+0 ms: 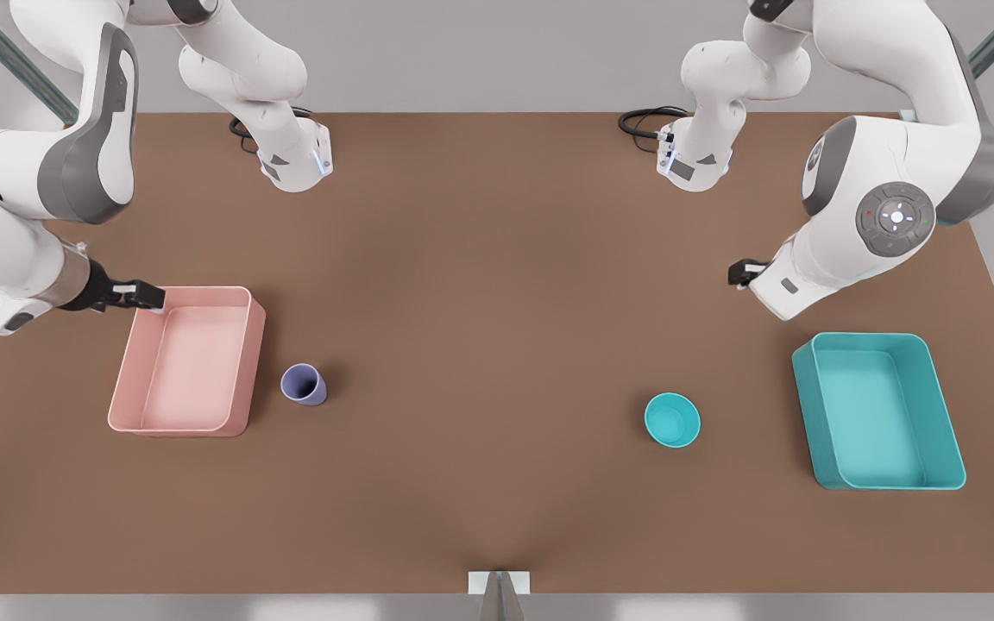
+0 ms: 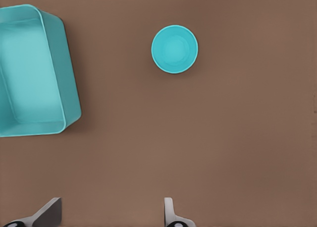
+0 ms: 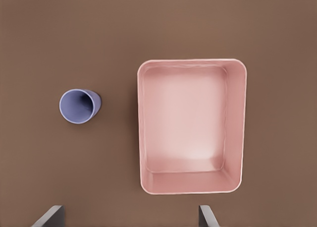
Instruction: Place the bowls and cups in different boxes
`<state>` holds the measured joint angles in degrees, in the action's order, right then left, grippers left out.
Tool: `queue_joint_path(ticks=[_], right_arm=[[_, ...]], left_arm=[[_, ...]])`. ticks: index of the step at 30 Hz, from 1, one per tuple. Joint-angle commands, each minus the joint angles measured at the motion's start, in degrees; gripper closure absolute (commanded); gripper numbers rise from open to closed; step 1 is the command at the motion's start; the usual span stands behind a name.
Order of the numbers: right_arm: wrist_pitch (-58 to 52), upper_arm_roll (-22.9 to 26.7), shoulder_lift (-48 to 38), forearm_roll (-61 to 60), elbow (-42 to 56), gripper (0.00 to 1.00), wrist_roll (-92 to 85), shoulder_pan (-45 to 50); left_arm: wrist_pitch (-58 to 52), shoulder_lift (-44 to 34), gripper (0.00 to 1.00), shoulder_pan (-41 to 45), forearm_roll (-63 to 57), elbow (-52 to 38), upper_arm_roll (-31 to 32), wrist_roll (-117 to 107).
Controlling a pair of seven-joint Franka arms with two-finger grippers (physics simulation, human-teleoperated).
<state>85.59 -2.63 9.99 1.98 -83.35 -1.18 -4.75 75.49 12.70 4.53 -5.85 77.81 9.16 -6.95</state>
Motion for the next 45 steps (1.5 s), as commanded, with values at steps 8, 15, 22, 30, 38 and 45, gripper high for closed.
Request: queue_joint_path(ticks=[8,15,22,30,38,45], right_arm=[[10.38,-0.36,15.40,-2.95,8.28,0.00,2.67,8.53],[26.11,-0.09,24.81,-3.21,4.07,0.00,8.13,8.70],[35.87,-0.36,16.46,-4.53,-12.36,0.00,7.77,8.44],[36.58,-0.36,17.43,-4.62,-17.73,0.00,8.04,9.23],[38.33,-0.44,20.06,-4.62,-18.96,0.00,7.25,8.70],[38.86,-0.44,22.96,-4.53,-18.70,0.00,7.34,9.14]], left_arm=[[31.20,26.85,0.00,-4.17,6.19,-4.42,-0.11,2.73],[49.58,29.75,0.00,-6.11,11.91,7.89,-0.46,17.06],[54.41,30.46,0.00,-6.20,12.17,7.97,-0.90,17.85],[53.10,33.00,0.45,-5.32,12.53,8.41,-0.90,16.09],[50.90,32.21,0.79,-5.32,12.53,8.15,-0.81,10.82],[36.76,19.74,0.79,-7.24,11.65,7.71,-8.71,10.73]])
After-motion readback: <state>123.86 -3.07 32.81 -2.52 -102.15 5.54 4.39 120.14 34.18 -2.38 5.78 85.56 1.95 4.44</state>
